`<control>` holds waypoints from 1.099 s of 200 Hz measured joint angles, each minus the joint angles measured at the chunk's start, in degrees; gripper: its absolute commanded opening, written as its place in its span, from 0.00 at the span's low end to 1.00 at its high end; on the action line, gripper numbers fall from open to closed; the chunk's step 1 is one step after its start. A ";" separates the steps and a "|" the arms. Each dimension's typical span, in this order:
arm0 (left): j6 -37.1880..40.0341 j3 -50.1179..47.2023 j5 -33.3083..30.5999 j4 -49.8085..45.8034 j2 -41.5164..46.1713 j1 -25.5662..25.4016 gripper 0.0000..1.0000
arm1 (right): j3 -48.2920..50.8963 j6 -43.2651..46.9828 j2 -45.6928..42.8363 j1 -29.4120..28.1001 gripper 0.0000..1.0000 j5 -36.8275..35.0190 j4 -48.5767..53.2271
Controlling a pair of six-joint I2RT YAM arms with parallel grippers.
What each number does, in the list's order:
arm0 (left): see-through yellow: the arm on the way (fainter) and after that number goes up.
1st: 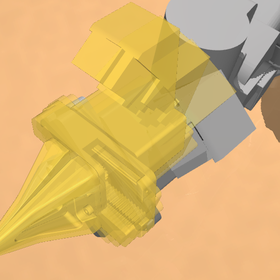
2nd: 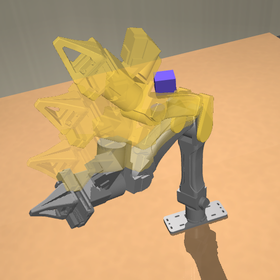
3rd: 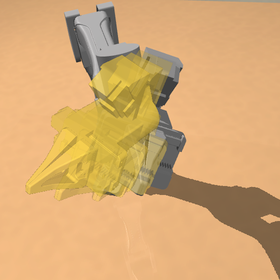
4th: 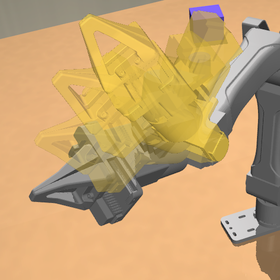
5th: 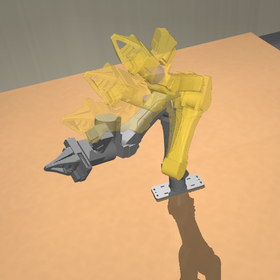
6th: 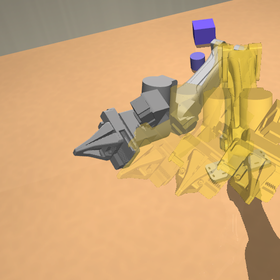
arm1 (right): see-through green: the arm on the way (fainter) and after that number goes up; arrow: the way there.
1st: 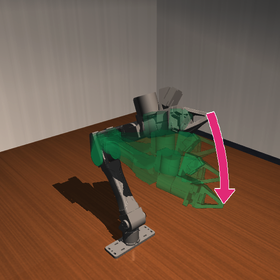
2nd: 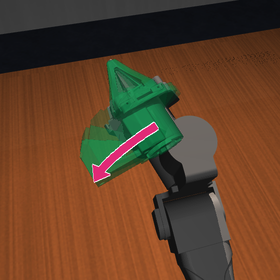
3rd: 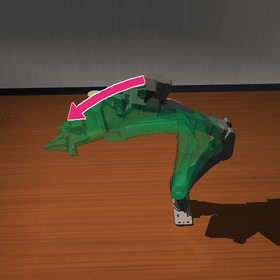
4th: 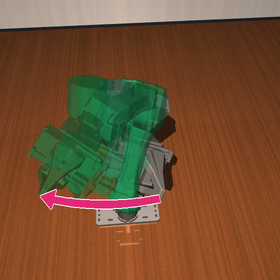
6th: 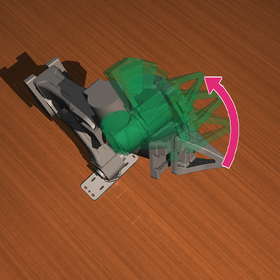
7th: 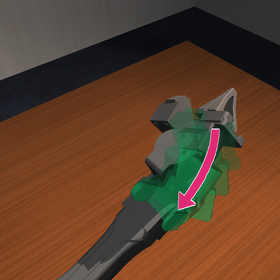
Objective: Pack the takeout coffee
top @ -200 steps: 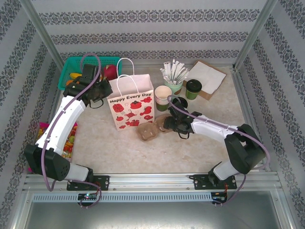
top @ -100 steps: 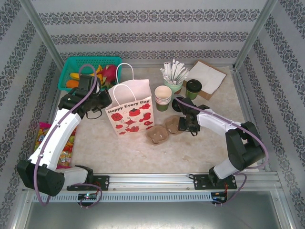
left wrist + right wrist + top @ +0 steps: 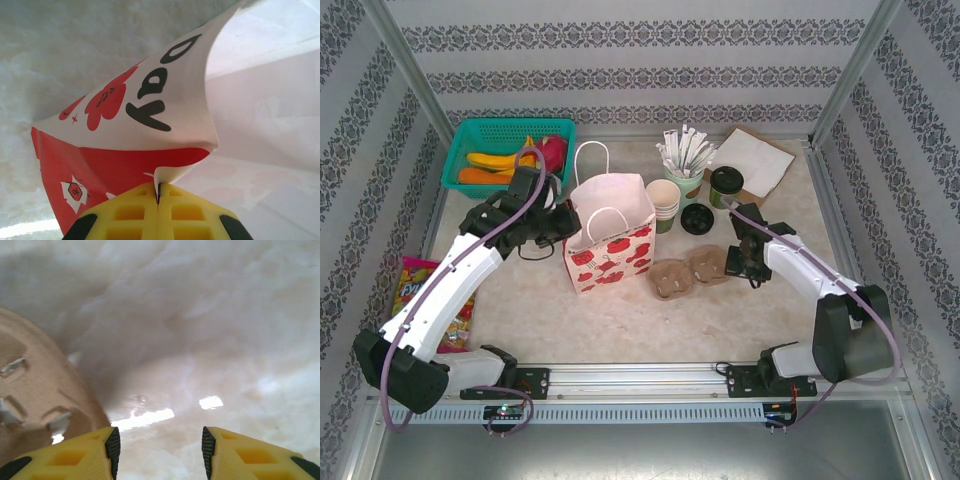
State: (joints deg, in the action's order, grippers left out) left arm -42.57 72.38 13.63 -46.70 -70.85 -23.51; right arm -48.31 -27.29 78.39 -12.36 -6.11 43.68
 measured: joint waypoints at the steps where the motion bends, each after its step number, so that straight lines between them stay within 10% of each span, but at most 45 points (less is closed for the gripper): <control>1: -0.04 -0.02 0.04 -0.07 0.02 -0.11 0.00 | 0.00 0.07 -0.04 0.07 0.51 -0.02 0.07; 220: 3.48 -6.29 -3.21 -2.10 13.07 -2.40 0.00 | -5.73 10.27 -7.08 -10.43 0.95 10.47 -3.04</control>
State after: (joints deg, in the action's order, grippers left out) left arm -39.09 66.08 10.41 -48.80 -57.78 -25.91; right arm -54.04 -17.02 71.31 -22.79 4.36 40.64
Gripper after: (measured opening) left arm 0.051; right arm 0.922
